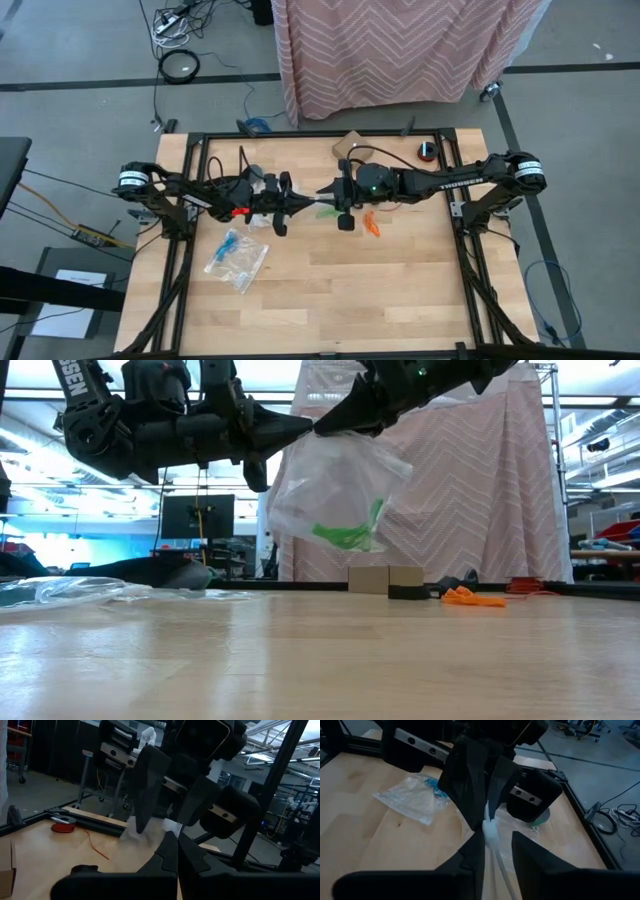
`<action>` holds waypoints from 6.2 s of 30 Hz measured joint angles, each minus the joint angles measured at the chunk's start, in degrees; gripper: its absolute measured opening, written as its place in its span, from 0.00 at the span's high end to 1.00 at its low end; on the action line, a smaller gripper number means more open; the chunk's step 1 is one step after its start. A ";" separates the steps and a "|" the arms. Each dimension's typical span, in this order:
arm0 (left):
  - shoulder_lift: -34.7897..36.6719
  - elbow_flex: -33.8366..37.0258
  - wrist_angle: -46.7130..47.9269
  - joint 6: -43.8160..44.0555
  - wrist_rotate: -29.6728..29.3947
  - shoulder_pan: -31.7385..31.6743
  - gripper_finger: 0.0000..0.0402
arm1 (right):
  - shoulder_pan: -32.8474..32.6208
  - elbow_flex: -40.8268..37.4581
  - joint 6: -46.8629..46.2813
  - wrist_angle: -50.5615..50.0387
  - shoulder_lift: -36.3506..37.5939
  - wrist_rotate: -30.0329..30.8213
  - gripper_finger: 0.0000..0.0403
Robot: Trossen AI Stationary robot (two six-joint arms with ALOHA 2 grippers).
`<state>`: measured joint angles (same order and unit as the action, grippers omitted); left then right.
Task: Sort rubber bands
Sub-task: Close the transparent zip bag
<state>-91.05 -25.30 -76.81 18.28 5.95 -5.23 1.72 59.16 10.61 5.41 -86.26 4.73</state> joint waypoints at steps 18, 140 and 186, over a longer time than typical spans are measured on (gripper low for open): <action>0.07 -0.02 1.80 0.00 0.18 0.00 1.00 | -0.28 -0.07 6.43 -0.93 -0.02 0.04 0.99; 0.63 0.15 11.68 -3.17 3.95 -3.02 1.00 | 0.55 -0.33 -3.02 -17.13 -2.16 5.59 0.78; 0.42 0.02 7.29 -3.02 5.04 -1.84 1.00 | 1.07 -0.02 -3.06 -4.55 -2.63 -1.95 0.61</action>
<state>-90.63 -25.28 -69.52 15.27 10.99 -7.07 2.79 59.13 7.55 0.86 -88.89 2.78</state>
